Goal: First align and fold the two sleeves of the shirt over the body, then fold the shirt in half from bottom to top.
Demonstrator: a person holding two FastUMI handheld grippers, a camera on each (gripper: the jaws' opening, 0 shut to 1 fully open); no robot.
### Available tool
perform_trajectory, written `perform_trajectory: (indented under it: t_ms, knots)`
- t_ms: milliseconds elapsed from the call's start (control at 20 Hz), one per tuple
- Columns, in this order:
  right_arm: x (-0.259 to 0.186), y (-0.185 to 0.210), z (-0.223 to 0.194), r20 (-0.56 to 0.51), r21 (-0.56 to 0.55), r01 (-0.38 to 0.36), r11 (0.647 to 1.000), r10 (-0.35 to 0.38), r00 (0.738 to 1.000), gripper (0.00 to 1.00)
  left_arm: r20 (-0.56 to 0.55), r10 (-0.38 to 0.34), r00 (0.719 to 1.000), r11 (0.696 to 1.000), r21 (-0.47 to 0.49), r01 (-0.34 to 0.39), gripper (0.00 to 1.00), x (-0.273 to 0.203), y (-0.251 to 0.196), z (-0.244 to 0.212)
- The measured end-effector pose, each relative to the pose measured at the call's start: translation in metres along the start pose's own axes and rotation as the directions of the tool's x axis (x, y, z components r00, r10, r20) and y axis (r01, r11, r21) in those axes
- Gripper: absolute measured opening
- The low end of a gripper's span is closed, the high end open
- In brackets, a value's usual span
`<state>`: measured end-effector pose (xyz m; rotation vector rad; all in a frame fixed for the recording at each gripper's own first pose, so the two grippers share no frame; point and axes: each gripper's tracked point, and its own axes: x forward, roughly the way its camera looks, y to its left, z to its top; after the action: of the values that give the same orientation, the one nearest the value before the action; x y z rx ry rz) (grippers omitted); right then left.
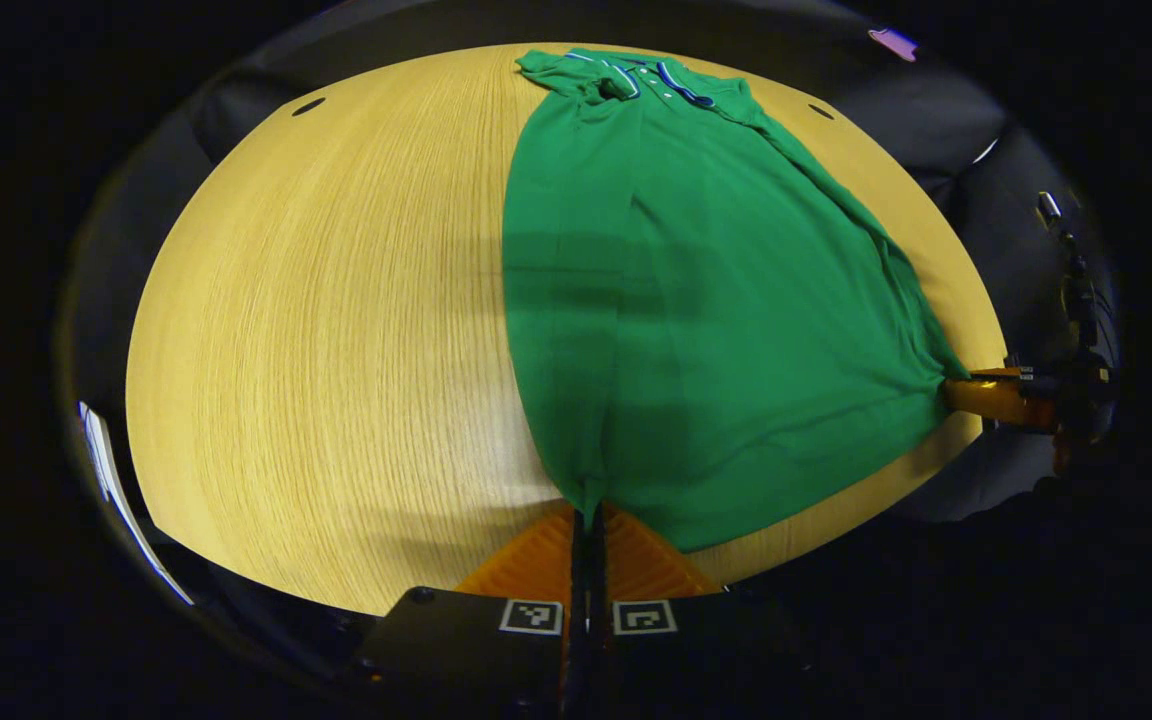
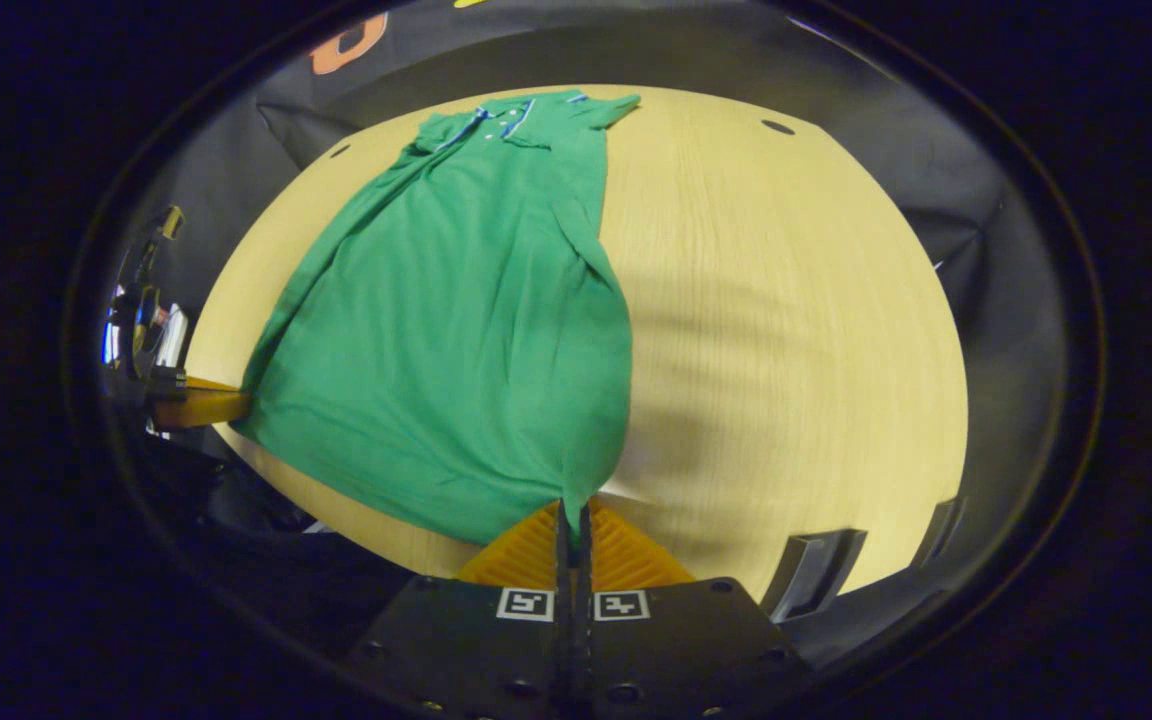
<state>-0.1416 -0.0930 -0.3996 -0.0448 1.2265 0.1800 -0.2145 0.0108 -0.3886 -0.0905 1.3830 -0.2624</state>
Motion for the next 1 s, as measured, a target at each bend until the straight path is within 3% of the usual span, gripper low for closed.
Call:
perform_trajectory:
  t_ms: [400,750,1000]
  knots:
    - [-0.028,-0.002,0.039,0.091,0.013,-0.015,1.000,0.014,0.996,0.00,0.097,-0.089,0.991,0.995,-0.023,0.092,0.06,-0.034,-0.002,0.037]
    - [-0.049,-0.002,0.087,0.187,0.034,-0.020,0.999,0.014,0.982,0.00,0.197,-0.102,0.975,0.995,0.036,0.096,0.06,-0.063,-0.003,0.090]
    - [-0.065,-0.004,0.126,0.254,0.075,-0.037,0.996,0.016,0.967,0.00,0.320,-0.099,0.942,0.995,0.049,0.088,0.06,-0.082,-0.003,0.148]
